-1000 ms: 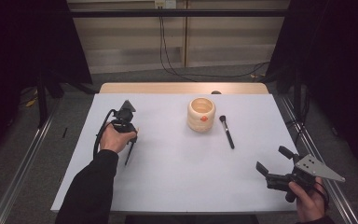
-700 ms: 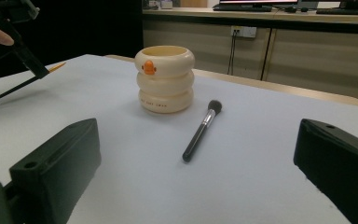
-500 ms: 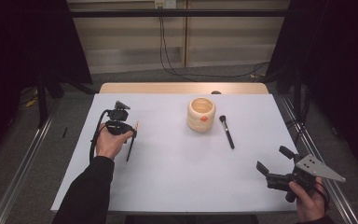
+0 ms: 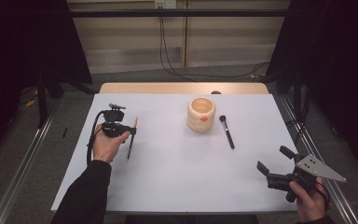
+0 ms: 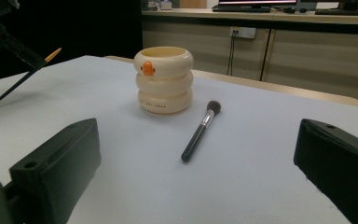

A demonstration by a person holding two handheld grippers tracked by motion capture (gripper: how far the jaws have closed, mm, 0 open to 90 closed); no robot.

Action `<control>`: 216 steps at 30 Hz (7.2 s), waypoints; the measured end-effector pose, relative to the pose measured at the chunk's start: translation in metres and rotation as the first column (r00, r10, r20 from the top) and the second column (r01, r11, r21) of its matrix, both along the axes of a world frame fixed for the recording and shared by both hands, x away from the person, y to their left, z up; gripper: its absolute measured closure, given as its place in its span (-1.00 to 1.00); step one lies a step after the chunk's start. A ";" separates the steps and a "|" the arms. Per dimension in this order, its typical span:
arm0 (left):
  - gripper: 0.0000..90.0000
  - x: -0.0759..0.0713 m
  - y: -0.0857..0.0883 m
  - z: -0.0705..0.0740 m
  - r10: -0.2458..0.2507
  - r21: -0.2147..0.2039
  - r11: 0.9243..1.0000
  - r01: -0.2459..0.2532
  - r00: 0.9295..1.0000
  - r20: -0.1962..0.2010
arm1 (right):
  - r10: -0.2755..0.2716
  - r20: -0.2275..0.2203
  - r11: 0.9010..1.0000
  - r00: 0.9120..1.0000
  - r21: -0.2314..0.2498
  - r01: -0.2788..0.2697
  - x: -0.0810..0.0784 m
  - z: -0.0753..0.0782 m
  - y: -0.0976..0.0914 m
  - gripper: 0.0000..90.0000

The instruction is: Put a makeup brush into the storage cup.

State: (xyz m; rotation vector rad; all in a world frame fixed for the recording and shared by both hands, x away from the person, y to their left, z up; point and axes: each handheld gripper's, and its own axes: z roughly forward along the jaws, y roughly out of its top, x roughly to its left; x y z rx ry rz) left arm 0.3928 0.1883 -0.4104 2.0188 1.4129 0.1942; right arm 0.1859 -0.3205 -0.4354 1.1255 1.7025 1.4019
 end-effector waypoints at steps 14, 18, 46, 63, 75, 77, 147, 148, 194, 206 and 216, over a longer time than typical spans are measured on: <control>0.86 -0.020 0.007 0.010 -0.019 -0.067 0.997 0.033 0.981 0.191 | -0.001 0.001 1.000 1.000 0.000 0.001 0.000 0.000 0.000 -1.00; 0.86 -0.025 0.008 0.011 -0.014 -0.096 0.995 0.037 0.972 0.234 | -0.002 0.001 1.000 1.000 0.000 0.002 0.000 0.000 0.000 -1.00; 0.86 -0.071 0.023 0.031 0.071 -0.312 0.943 0.115 0.847 0.526 | -0.008 -0.005 0.999 1.000 0.040 0.008 -0.001 0.001 -0.003 -1.00; 0.86 -0.075 0.004 0.034 0.024 -0.260 0.955 0.146 0.832 0.555 | 0.015 0.000 0.999 1.000 0.029 -0.015 -0.001 0.001 0.000 -1.00; 0.86 -0.069 -0.029 0.044 -0.060 -0.221 0.948 0.227 0.813 0.579 | 0.020 0.013 1.000 1.000 0.015 -0.020 -0.001 0.000 0.000 -1.00; 0.86 -0.068 -0.034 0.046 -0.072 -0.212 0.948 0.238 0.809 0.583 | 0.018 0.014 1.000 1.000 0.021 -0.018 -0.001 0.000 0.000 -1.00; 0.85 0.003 -0.150 0.062 -0.189 -0.222 0.896 0.384 0.783 0.593 | 0.017 0.004 1.000 1.000 0.026 -0.018 -0.002 0.000 -0.001 -1.00; 0.85 0.004 -0.152 0.063 -0.198 -0.203 0.901 0.383 0.780 0.593 | 0.017 0.007 1.000 1.000 0.021 -0.017 -0.001 -0.001 -0.002 -1.00; 0.85 0.054 -0.191 0.049 -0.160 -0.233 0.901 0.366 0.779 0.606 | 0.025 0.002 0.999 1.000 0.036 -0.025 -0.001 -0.002 -0.002 -1.00; 0.85 0.055 -0.197 0.029 -0.189 -0.215 0.900 0.379 0.783 0.593 | 0.025 0.001 0.999 1.000 0.027 -0.025 -0.001 -0.002 -0.003 -1.00; 0.85 0.056 -0.192 0.013 -0.183 -0.219 0.907 0.358 0.807 0.562 | 0.020 0.002 0.999 1.000 0.029 -0.020 -0.002 -0.002 -0.002 -1.00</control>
